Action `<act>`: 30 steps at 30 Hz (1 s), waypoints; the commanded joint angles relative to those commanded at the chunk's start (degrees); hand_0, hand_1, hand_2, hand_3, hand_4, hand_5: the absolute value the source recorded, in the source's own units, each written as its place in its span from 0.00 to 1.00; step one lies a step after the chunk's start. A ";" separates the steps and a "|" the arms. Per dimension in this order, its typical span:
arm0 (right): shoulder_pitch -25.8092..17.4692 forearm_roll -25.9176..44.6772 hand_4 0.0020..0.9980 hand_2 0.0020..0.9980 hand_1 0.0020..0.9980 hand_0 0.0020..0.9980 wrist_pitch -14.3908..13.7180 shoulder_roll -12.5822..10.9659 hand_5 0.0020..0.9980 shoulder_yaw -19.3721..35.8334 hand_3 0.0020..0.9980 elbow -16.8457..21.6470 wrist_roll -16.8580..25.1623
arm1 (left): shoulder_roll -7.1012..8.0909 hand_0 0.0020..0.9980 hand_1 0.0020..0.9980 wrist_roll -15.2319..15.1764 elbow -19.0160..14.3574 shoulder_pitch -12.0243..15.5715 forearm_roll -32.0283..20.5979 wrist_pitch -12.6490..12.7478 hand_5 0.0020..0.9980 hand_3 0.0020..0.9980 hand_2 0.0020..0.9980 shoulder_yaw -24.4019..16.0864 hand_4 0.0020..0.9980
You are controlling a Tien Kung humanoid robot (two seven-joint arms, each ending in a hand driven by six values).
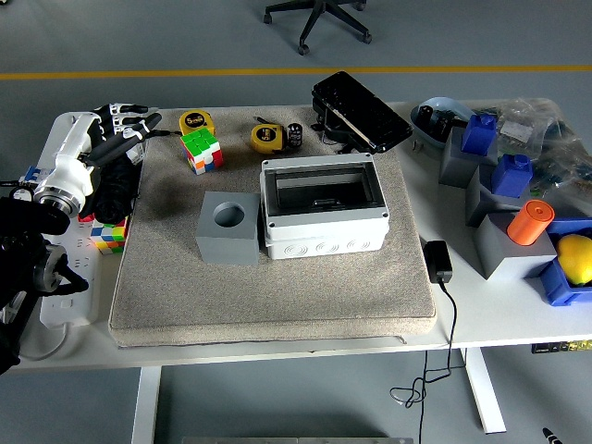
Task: Fetch the battery,place it into the box,close the lid of the box
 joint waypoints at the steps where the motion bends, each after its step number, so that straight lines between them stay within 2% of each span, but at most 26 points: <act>1: -0.16 -0.04 1.00 0.66 0.67 0.73 0.07 -0.02 0.62 -0.19 0.60 0.05 0.02 | 0.04 0.61 0.64 -0.01 0.08 0.08 -0.07 0.00 0.43 0.61 0.60 0.23 0.97; 6: -0.55 -0.15 1.00 0.66 0.67 0.73 0.64 -0.11 0.62 -1.54 0.60 -0.15 -0.35 | -0.70 0.61 0.64 0.17 0.55 -0.19 -0.32 -0.02 0.43 0.61 0.60 0.96 0.97; 9: -0.95 -3.28 1.00 0.66 0.67 0.73 0.08 -0.39 0.62 2.41 0.60 0.94 0.22 | -0.99 0.61 0.64 0.26 0.09 -0.56 -0.47 -0.06 0.44 0.61 0.60 1.32 0.97; 11: -1.53 -5.27 1.00 0.66 0.67 0.73 -0.14 -1.09 0.62 3.16 0.60 2.50 0.65 | -1.25 0.61 0.64 0.38 0.04 -0.68 -0.59 -0.04 0.44 0.61 0.60 1.51 0.97; 15: -0.53 -3.26 1.00 0.66 0.67 0.73 1.22 -2.31 0.62 -3.73 0.60 3.72 0.42 | -2.25 0.61 0.64 0.71 0.13 -1.30 -0.87 -0.05 0.44 0.61 0.60 1.42 0.97; 17: -0.22 -2.91 1.00 0.66 0.67 0.73 0.89 -2.60 0.62 -4.23 0.60 3.62 0.23 | -2.47 0.61 0.64 0.70 -0.18 -1.26 -0.83 -0.09 0.44 0.61 0.60 1.72 0.97; 20: -0.02 -4.02 1.00 0.66 0.67 0.73 -0.07 -3.20 0.62 -1.59 0.60 4.16 0.39 | -2.07 0.61 0.64 0.66 -0.61 -1.08 -0.86 -0.20 0.44 0.61 0.60 2.06 0.97; 21: 0.57 -3.84 1.00 0.66 0.67 0.73 -0.63 -3.35 0.62 -0.68 0.60 3.96 0.30 | -1.48 0.61 0.64 0.63 -0.80 -1.05 -1.00 -0.30 0.44 0.61 0.60 1.89 0.97; 26: 3.56 2.45 1.00 0.66 0.67 0.73 -1.77 -2.36 0.62 -3.10 0.60 0.17 -0.96 | 0.06 0.61 0.64 0.52 -0.97 0.23 -0.83 -0.33 0.44 0.61 0.60 -1.15 0.97; 28: 3.61 1.98 1.00 0.66 0.67 0.73 -2.35 -1.92 0.62 -0.80 0.60 0.00 -0.46 | 0.27 0.61 0.64 0.58 -1.06 0.19 -0.63 -0.39 0.44 0.61 0.60 -2.54 0.97; 30: 3.84 2.14 1.00 0.66 0.67 0.73 -2.29 -1.75 0.62 -1.30 0.60 -0.05 -0.58 | 0.21 0.61 0.64 0.75 -1.11 0.05 -0.45 -0.45 0.44 0.61 0.60 -3.19 0.97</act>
